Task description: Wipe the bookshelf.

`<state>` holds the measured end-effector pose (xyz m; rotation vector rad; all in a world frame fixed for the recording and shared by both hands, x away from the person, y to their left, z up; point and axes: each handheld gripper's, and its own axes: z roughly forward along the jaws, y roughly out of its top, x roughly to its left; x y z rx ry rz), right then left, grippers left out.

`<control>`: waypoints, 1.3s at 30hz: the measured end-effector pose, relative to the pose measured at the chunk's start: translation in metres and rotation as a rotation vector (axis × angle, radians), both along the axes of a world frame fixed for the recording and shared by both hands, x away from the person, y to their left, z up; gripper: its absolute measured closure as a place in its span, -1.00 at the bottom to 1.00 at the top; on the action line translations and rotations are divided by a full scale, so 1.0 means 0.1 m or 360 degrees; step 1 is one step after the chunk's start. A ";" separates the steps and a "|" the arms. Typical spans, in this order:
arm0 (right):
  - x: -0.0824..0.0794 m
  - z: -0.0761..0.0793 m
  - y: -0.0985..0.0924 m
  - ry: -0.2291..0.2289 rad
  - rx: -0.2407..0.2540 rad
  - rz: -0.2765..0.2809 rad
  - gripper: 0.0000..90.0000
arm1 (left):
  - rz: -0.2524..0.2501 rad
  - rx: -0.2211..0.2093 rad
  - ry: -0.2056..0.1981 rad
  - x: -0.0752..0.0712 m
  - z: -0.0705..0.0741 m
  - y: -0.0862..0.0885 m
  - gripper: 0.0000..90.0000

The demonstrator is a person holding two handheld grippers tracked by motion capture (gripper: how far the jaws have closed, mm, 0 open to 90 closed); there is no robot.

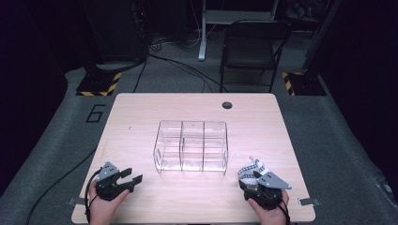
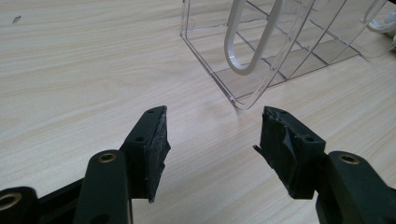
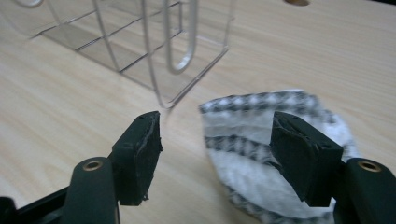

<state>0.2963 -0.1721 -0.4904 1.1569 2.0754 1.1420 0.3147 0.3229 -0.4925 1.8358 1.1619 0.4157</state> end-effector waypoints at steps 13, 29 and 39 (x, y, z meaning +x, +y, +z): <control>0.03 -0.23 0.25 0.0164 0.0023 0.0162 -0.25 | -0.0030 0.0056 0.0052 0.03 -0.19 -0.09 -0.08; 0.06 -0.29 0.26 0.0216 0.0042 0.0161 -0.25 | -0.0190 0.0203 0.0087 0.05 -0.28 -0.31 -0.08; 0.06 -0.30 0.25 0.0198 0.0043 0.0162 -0.25 | -0.0190 0.0229 0.0069 0.07 -0.29 -0.32 -0.07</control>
